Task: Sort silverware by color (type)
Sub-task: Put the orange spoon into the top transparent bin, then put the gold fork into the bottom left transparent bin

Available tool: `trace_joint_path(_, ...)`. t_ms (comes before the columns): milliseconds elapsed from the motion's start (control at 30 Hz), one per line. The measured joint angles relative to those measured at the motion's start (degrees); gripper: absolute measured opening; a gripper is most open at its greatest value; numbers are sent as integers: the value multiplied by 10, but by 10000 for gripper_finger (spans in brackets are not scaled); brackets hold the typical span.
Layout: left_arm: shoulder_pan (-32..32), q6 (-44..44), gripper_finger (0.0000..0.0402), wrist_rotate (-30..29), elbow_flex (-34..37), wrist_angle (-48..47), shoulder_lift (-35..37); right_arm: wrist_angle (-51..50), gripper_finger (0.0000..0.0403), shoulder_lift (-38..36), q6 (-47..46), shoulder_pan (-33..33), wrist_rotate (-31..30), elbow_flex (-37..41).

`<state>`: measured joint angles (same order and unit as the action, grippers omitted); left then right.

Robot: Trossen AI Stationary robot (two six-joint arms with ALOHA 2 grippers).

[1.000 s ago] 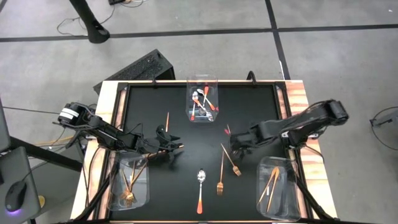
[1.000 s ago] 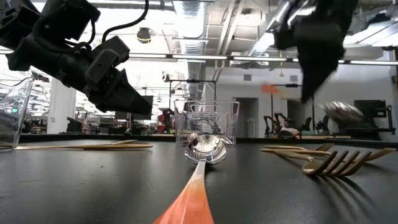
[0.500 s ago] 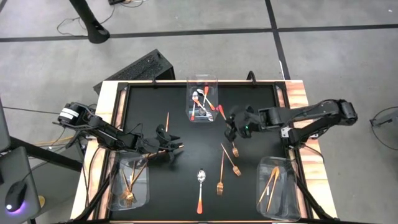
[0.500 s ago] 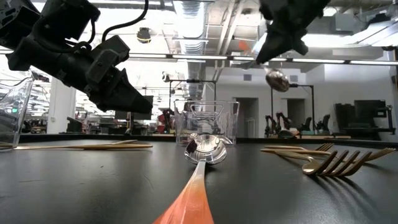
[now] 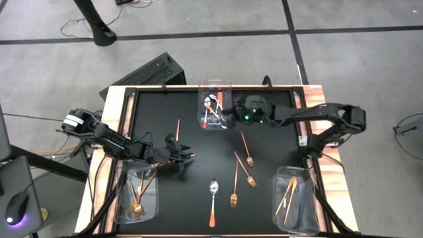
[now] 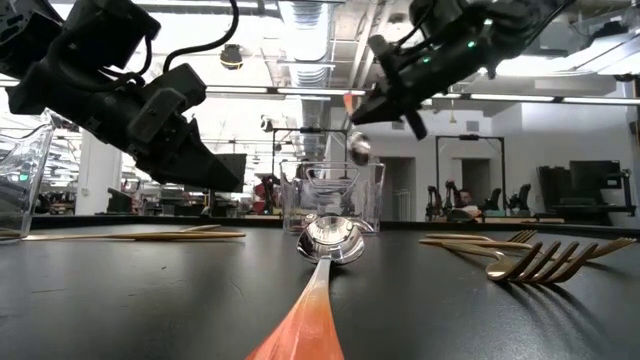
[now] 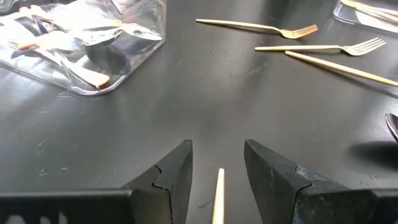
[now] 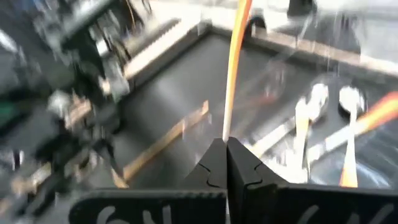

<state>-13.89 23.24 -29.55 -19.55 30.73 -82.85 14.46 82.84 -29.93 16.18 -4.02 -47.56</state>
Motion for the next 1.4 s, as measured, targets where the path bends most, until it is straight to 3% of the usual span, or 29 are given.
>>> trace_joint_path(467,0,14,132,-12,0,-3,0,83,17,114,-23,88,19,-25)
trace_joint_path(867,1,15,132,-19,0,-4,0,81,137,95,8,85,24,-25)
trace_joint_path(1000,1,15,132,-20,0,-5,0,29,162,50,52,57,8,-25)
trace_joint_path(1200,1,14,132,-26,0,-9,0,-135,160,-18,84,-17,-20,-25)
trace_joint_path(1400,2,13,132,-54,0,-18,0,-257,145,-43,50,-126,-110,-25)
